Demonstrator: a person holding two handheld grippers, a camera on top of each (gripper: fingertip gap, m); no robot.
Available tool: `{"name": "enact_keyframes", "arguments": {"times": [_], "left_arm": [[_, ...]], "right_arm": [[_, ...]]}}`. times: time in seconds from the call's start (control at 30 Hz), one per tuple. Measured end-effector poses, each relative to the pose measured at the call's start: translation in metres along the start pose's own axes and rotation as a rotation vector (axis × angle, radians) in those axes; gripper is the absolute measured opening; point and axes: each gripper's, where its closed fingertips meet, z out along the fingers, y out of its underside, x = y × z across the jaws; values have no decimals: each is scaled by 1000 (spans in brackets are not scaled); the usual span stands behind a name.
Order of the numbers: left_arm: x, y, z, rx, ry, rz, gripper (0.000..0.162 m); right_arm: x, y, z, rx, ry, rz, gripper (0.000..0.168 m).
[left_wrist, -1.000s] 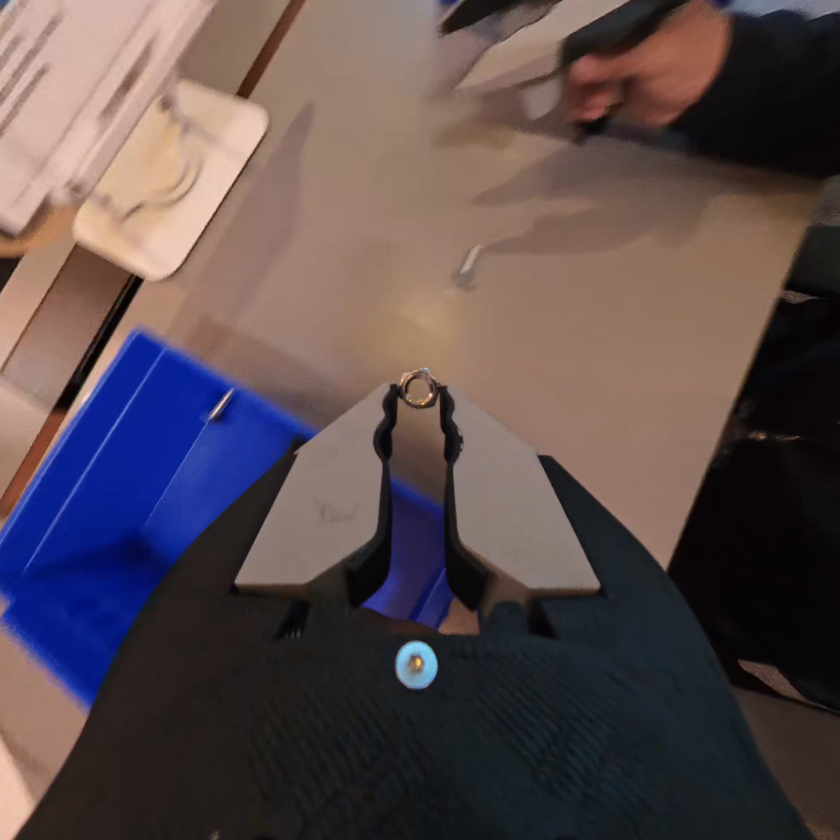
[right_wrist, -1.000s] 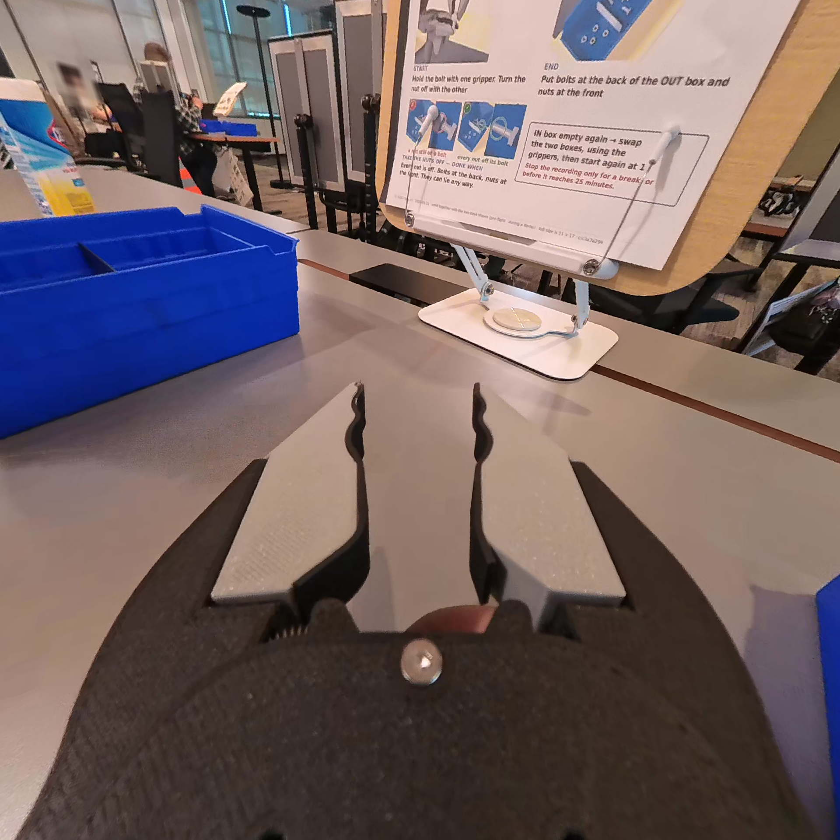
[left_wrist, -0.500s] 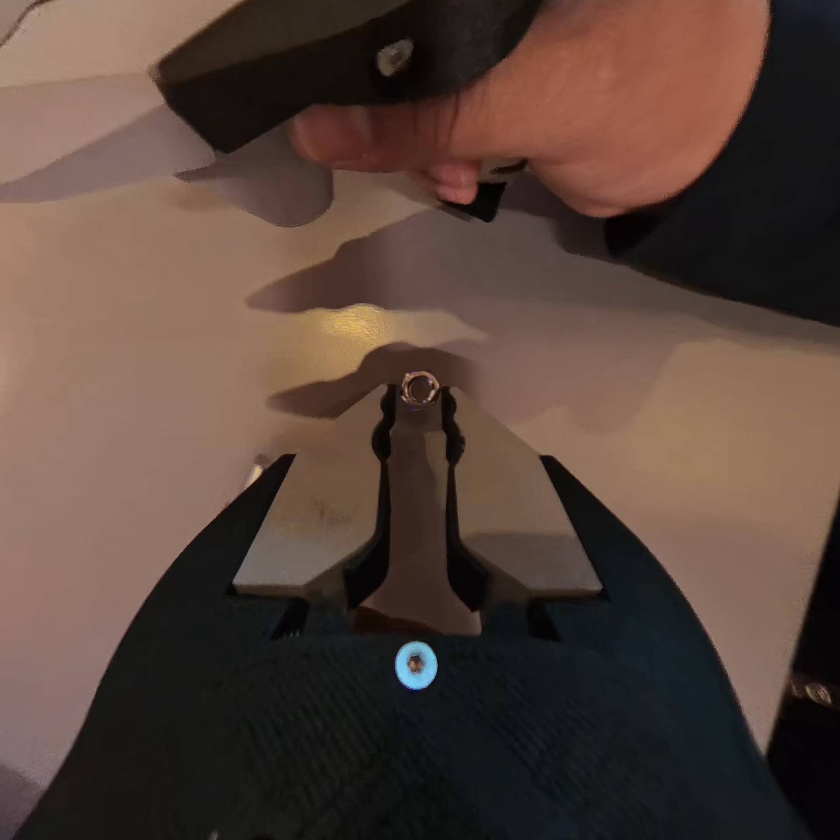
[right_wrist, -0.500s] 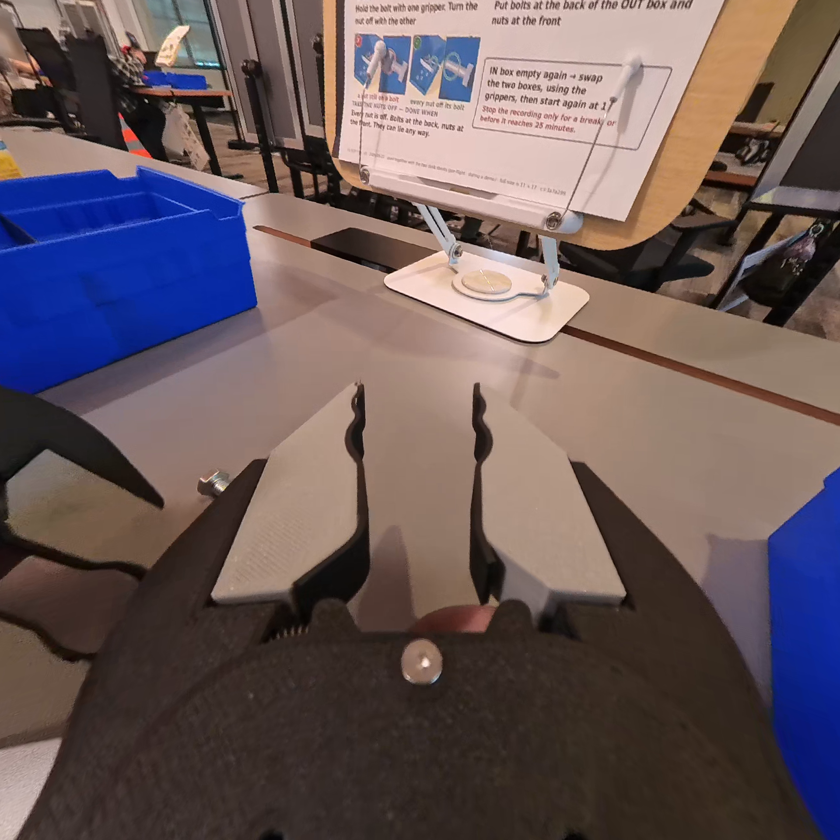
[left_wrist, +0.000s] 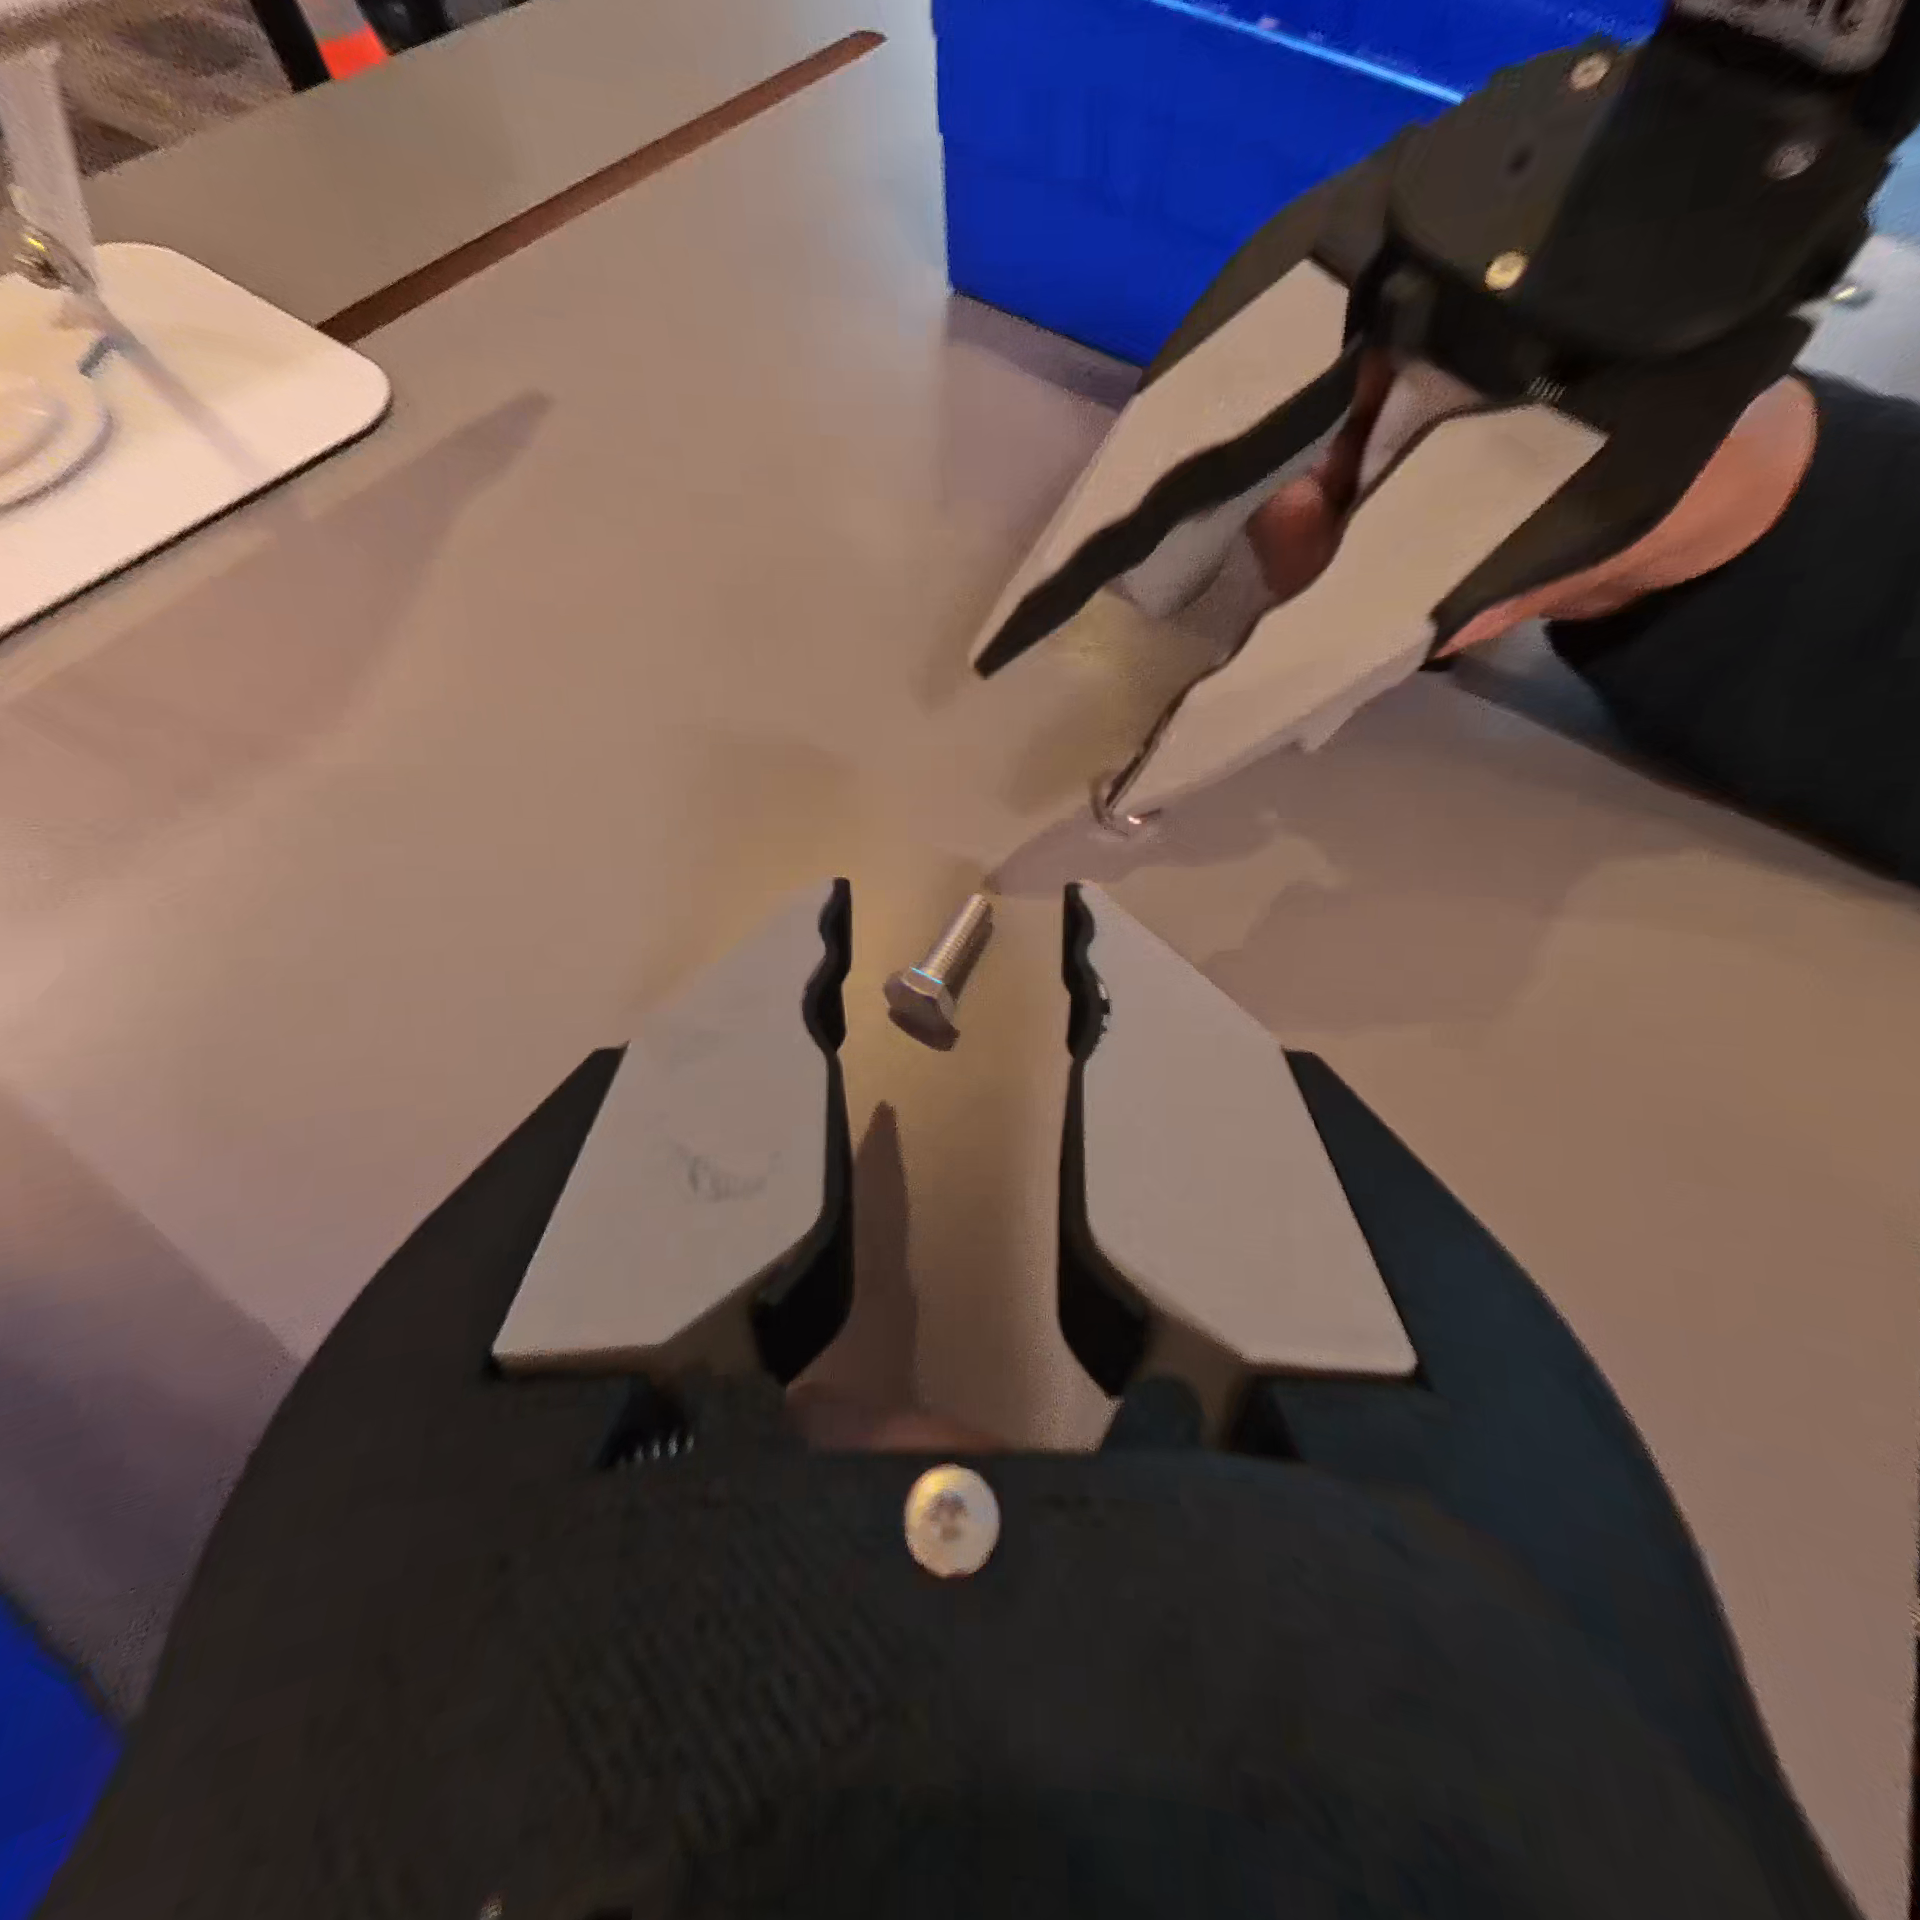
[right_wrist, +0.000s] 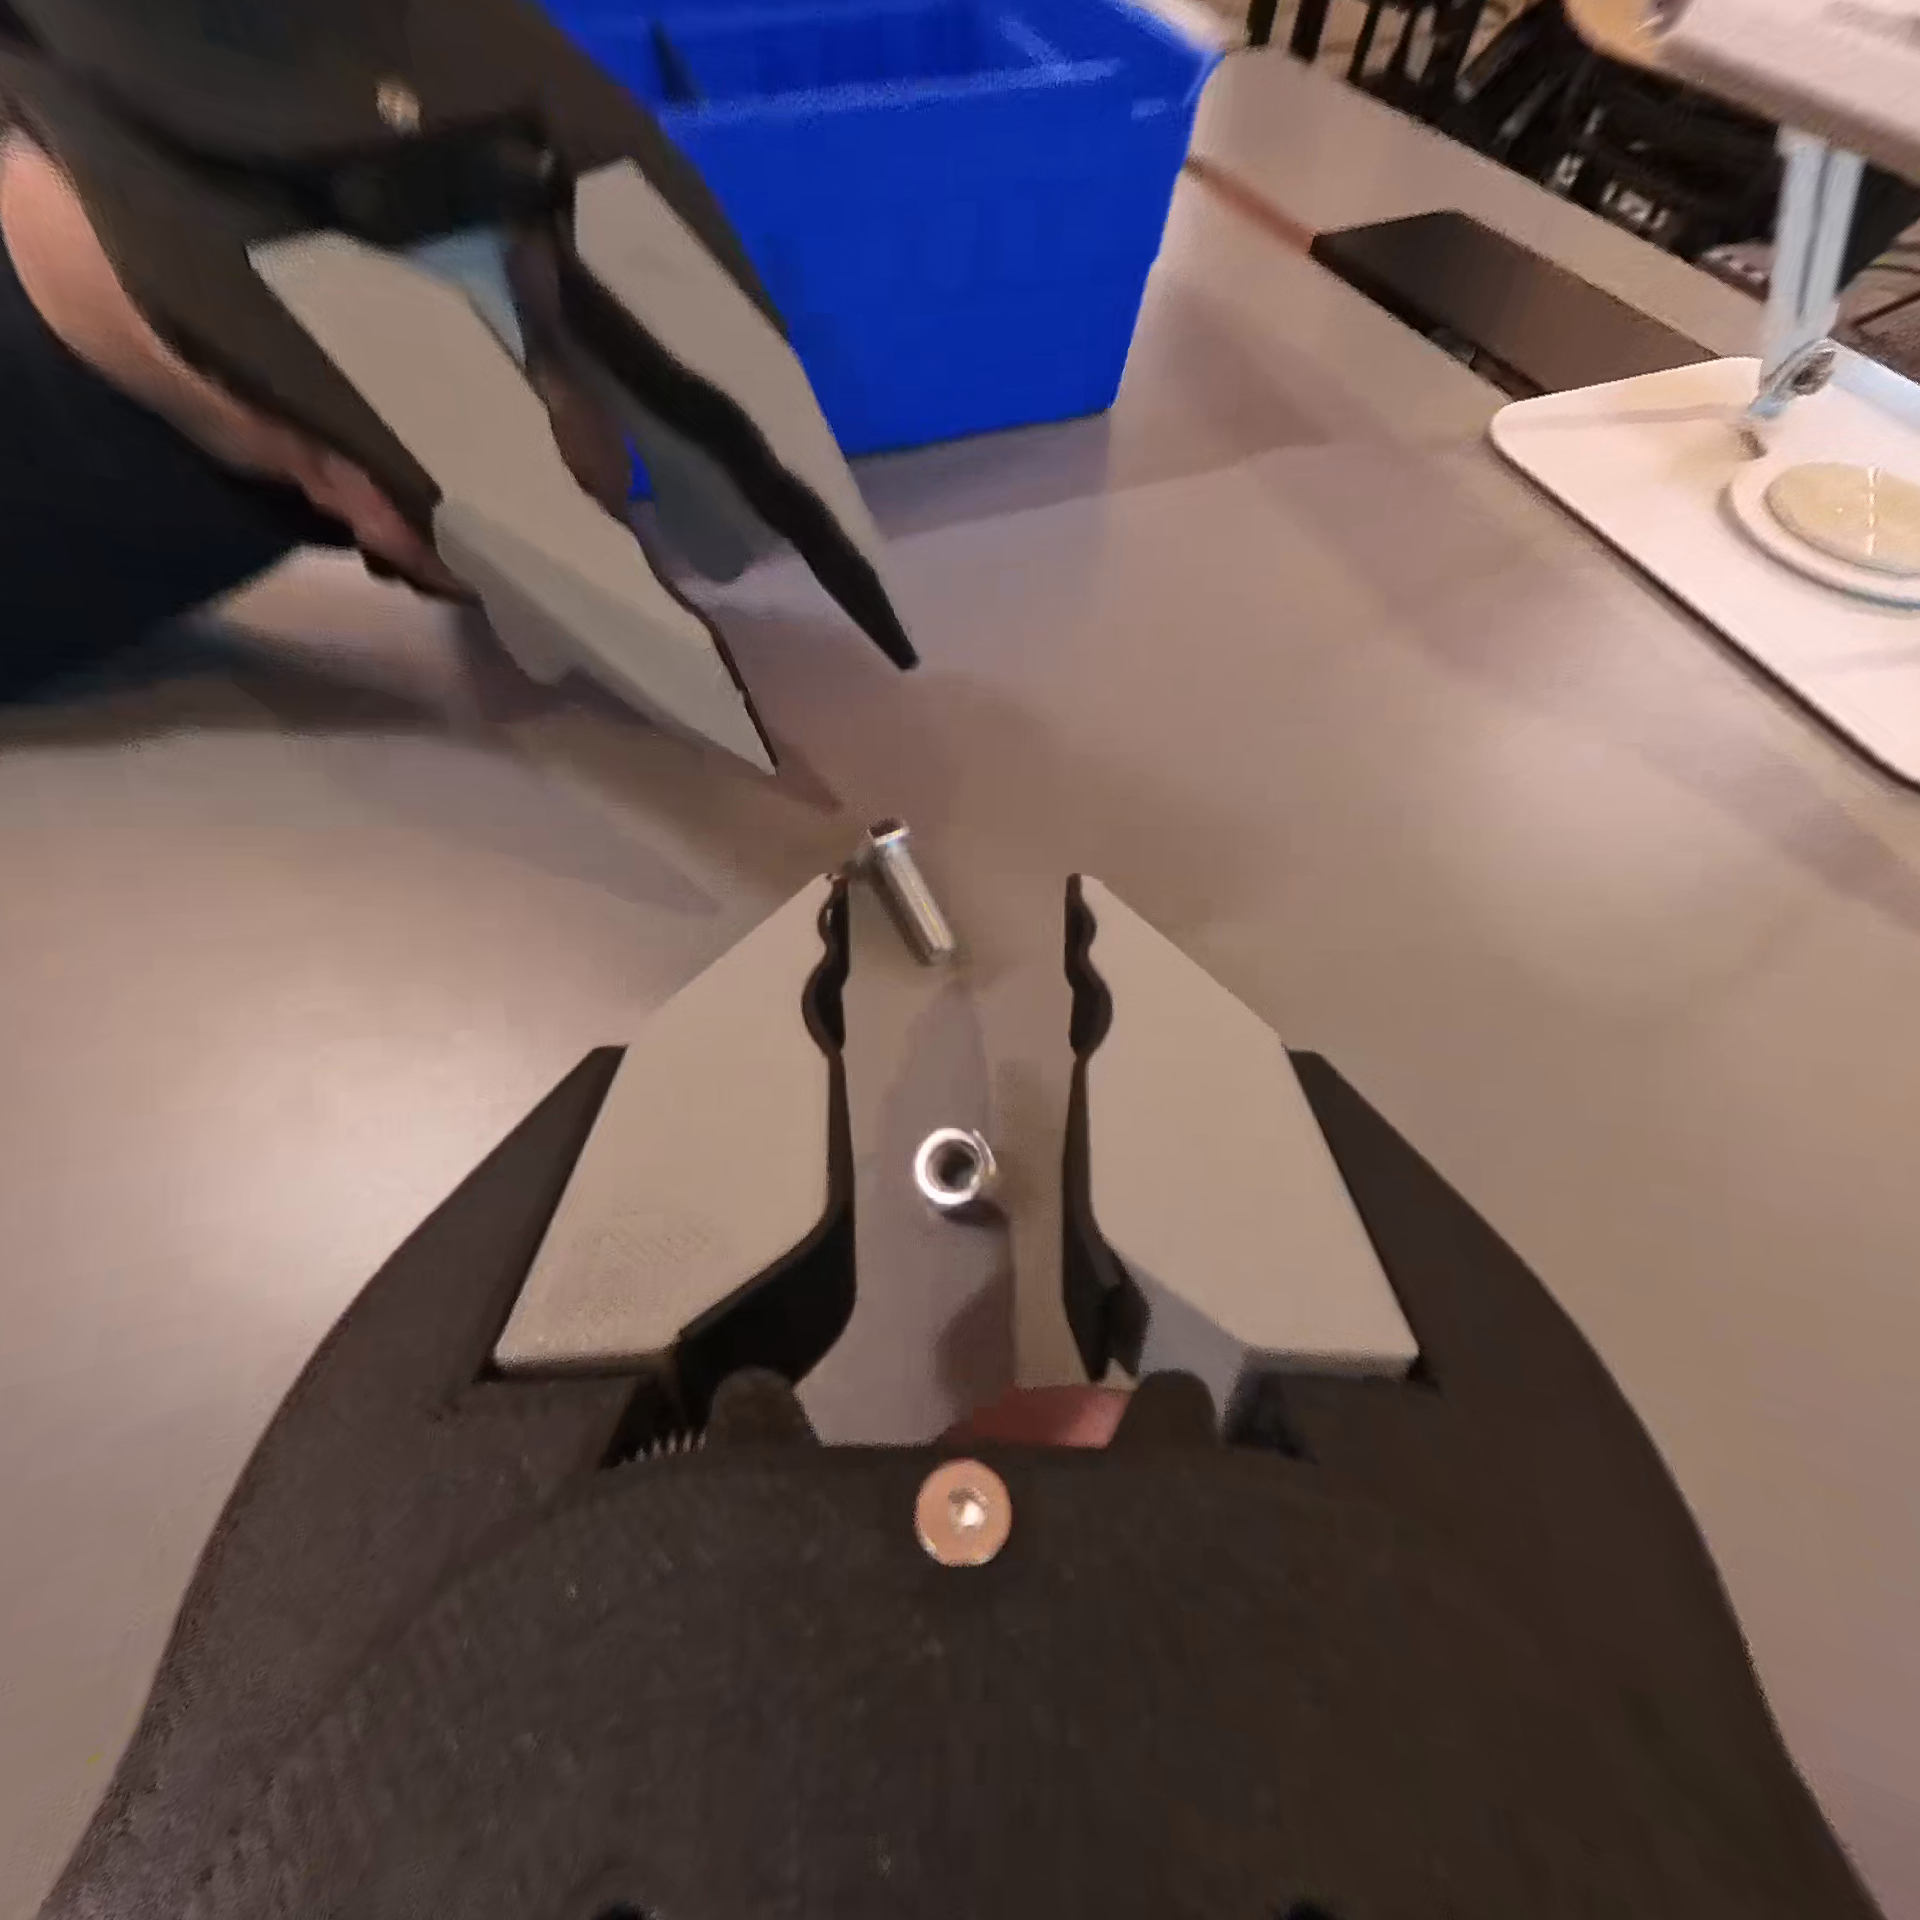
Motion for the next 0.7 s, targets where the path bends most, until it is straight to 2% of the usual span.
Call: {"name": "enact_keyframes", "arguments": {"times": [0.1,0.2,0.37,0.43,0.7], "left_arm": [[-3,21,4,-89,-1,13,40],[-7,35,7,-146,-37,59,41],[-12,45,9,-185,-33,40,41],[-15,45,9,-181,-31,23,41],[-7,45,15,-173,-38,133,41]], "right_arm": [[1,15,14,-90,45,-111,28],[5,23,28,-160,66,-162,29],[-5,36,42,-253,-13,-176,29],[-8,36,44,-261,-38,-173,9],[-15,27,31,-197,-110,-106,6]]}}
